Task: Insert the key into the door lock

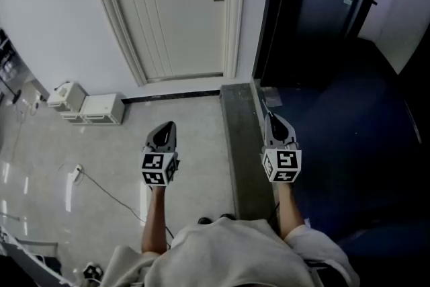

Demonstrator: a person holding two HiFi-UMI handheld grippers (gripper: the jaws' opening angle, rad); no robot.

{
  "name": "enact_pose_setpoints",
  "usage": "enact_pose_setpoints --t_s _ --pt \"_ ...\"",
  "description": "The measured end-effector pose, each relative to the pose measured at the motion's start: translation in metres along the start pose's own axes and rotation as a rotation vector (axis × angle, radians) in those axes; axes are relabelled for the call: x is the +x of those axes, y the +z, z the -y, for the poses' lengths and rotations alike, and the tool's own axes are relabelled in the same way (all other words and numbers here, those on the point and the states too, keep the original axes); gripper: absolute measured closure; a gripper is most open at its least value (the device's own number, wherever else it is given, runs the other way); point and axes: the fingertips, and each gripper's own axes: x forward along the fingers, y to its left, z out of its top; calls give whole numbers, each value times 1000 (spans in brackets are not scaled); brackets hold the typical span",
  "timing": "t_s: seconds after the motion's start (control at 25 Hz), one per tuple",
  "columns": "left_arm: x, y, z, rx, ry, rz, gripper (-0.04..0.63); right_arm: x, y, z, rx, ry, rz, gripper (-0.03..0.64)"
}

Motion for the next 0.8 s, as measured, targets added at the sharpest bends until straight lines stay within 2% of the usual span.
enact_pose_setpoints --t_s 0.44,0.8 --pt "-2 7 3 5 16 16 578 -5 -10 -10 13 34 -10 587" --pt "2 8 18 -2 23 10 578 -2 -13 1 28 61 -12 588"
